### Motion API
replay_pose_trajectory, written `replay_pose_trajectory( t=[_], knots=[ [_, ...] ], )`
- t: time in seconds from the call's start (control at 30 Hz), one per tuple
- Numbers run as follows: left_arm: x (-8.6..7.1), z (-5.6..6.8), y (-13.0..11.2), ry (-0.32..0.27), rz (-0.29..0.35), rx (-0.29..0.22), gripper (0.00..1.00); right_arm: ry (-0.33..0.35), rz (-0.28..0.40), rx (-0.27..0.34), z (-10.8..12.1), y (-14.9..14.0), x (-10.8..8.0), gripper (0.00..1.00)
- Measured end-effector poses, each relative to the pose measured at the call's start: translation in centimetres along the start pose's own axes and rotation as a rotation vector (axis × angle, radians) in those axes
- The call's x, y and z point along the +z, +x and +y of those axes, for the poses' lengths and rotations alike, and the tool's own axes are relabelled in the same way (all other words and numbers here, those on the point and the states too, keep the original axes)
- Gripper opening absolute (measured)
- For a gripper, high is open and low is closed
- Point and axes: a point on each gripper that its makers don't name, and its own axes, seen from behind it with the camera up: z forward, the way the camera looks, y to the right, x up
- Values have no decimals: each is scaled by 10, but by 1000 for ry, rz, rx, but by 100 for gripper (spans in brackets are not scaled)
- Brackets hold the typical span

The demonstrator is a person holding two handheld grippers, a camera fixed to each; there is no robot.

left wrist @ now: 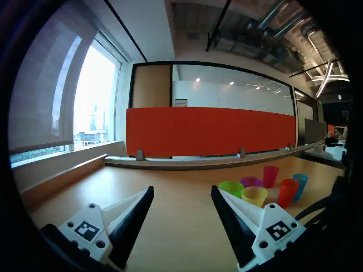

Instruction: Pour water

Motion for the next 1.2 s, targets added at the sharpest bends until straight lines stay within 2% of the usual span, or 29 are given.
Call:
replay_pose_trajectory(
  t=[0.27,0.4,0.57,0.9,1.07,1.2],
  knots=[
    [13,-3,35,-17,-8,29,93,18,11,20,-3,45,8,100],
    [19,1,49,-39,-9,41,93,22,10,28,-1,61,13,99],
    [26,7,64,-62,-19,33,93,23,0,31,1,77,16,100],
    [42,12,93,-106,-40,7,93,50,-34,31,-3,92,24,100],
    [49,18,103,-135,-50,23,93,80,-45,39,-9,98,30,99],
    [54,23,107,-179,-65,47,93,137,-57,30,-16,103,33,100]
  ],
)
